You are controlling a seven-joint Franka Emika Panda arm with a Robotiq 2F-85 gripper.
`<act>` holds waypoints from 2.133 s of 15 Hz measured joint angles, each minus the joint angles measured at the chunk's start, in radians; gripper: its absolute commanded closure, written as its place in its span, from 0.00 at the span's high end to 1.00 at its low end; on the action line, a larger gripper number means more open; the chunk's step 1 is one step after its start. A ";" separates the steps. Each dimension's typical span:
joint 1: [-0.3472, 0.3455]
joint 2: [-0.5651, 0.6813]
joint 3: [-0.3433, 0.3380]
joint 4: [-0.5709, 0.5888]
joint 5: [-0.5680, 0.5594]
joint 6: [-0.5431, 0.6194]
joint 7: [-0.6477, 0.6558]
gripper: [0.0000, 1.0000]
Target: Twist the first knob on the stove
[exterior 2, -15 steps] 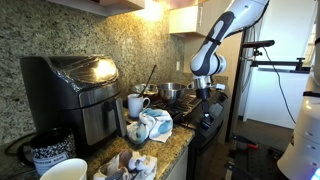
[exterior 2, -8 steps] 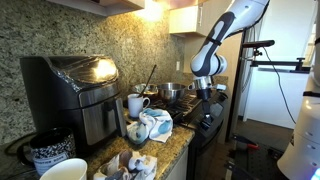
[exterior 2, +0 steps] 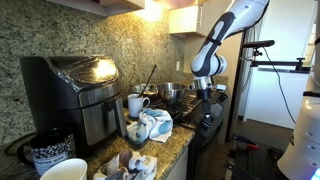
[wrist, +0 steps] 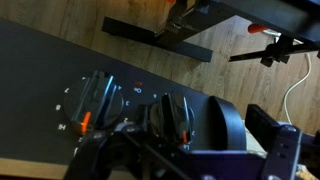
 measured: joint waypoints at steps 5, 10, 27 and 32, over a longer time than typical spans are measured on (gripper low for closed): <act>0.000 0.000 0.001 0.000 0.000 0.000 0.000 0.51; -0.001 0.001 -0.003 0.003 -0.002 0.004 -0.001 0.15; -0.006 0.002 0.009 0.001 -0.005 0.009 -0.001 1.00; -0.007 0.003 0.009 0.000 -0.005 0.009 -0.001 1.00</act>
